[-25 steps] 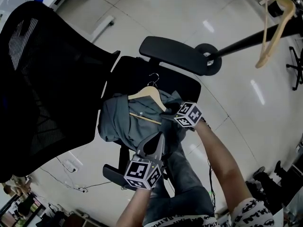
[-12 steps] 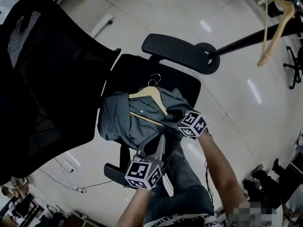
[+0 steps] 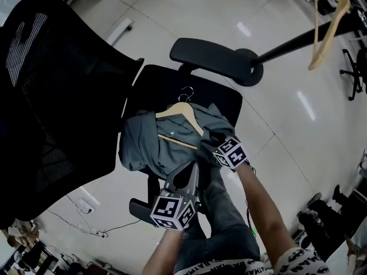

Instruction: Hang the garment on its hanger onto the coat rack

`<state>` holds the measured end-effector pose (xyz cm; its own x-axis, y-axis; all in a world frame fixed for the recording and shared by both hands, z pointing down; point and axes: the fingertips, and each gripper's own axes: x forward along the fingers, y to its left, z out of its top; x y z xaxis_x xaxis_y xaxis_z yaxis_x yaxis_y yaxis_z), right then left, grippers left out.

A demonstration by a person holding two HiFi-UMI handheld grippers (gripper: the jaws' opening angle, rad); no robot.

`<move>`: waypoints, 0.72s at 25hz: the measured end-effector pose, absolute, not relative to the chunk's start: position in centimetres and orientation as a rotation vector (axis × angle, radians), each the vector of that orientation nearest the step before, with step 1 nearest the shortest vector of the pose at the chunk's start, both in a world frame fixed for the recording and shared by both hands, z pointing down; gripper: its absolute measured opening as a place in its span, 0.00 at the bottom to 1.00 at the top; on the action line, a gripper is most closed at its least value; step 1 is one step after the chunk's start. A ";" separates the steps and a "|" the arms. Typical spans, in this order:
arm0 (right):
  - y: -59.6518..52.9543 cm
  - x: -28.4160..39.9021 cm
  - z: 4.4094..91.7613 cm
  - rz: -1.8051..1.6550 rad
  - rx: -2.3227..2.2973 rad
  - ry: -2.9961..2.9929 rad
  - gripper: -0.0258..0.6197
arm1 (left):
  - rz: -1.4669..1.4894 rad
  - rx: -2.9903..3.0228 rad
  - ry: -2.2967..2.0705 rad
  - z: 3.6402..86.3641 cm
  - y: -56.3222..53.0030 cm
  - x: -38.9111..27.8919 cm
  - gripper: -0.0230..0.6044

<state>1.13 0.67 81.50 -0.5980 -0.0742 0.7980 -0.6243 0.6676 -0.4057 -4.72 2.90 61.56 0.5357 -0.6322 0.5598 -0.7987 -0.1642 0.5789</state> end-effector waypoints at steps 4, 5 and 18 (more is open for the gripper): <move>-0.3 -0.4 82.8 0.748 0.578 -2.016 0.28 | 0.234 1.883 -1.160 61.8 3.4 -4.7 0.02; -0.6 -0.3 82.3 0.703 0.622 -2.012 0.25 | 0.235 1.886 -1.156 61.8 3.6 -4.7 0.02; 0.3 4.1 58.4 -0.264 1.216 -1.934 0.24 | 0.208 1.982 -1.141 57.0 3.7 -7.3 0.02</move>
<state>4.07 0.28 58.41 -0.1998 -0.8267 0.5260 -0.6553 0.5118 0.5555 -7.29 3.67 56.96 0.5754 -0.6460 0.5016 -0.7813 -0.2528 0.5707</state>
